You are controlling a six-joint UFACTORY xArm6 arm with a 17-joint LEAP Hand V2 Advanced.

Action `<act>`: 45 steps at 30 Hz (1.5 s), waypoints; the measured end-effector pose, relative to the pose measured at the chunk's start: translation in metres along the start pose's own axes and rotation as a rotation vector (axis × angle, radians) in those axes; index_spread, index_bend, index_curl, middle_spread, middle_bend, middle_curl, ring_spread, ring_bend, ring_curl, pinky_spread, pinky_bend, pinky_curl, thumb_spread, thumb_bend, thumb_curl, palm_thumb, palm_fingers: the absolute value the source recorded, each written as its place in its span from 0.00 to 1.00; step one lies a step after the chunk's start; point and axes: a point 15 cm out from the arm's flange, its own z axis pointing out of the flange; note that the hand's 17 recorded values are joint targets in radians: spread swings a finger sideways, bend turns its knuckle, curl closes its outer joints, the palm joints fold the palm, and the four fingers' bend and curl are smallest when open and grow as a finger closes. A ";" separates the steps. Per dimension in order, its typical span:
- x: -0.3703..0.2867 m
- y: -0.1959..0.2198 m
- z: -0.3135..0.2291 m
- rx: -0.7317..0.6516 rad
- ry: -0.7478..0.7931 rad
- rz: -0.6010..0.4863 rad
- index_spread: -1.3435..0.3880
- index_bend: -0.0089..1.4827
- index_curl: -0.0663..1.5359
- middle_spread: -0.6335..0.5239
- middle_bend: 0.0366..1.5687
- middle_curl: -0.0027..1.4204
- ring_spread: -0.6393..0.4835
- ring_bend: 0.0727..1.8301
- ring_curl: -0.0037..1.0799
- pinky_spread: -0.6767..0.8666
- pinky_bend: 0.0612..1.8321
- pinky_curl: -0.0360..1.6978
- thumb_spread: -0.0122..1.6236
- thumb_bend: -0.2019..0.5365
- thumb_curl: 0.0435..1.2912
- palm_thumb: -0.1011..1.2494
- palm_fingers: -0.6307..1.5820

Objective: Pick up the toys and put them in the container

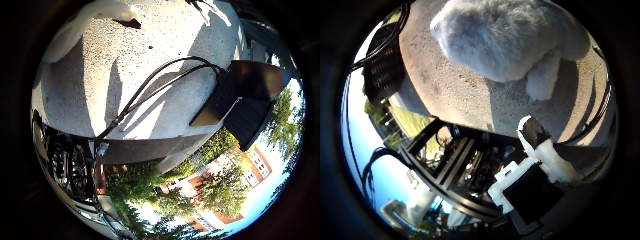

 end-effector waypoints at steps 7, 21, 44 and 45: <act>0.007 -0.031 -0.017 0.128 0.051 -0.009 0.61 0.08 0.19 0.44 0.43 0.44 0.64 0.58 0.51 0.65 0.28 0.26 0.63 0.25 0.31 0.71 0.53; 0.007 0.008 -0.064 0.172 0.058 0.003 0.36 0.39 0.27 0.33 0.67 0.71 0.50 0.74 0.72 0.61 0.71 0.50 0.65 0.30 0.42 0.86 0.72; -0.251 0.143 -0.354 0.193 -0.150 -0.339 0.17 0.52 0.58 0.31 0.80 0.84 0.46 0.85 0.79 0.55 0.84 0.60 0.68 0.26 0.57 0.83 0.60; -0.269 0.140 -0.362 0.210 -0.155 -0.350 0.17 0.52 0.59 0.31 0.80 0.84 0.46 0.85 0.79 0.54 0.84 0.60 0.68 0.26 0.57 0.83 0.60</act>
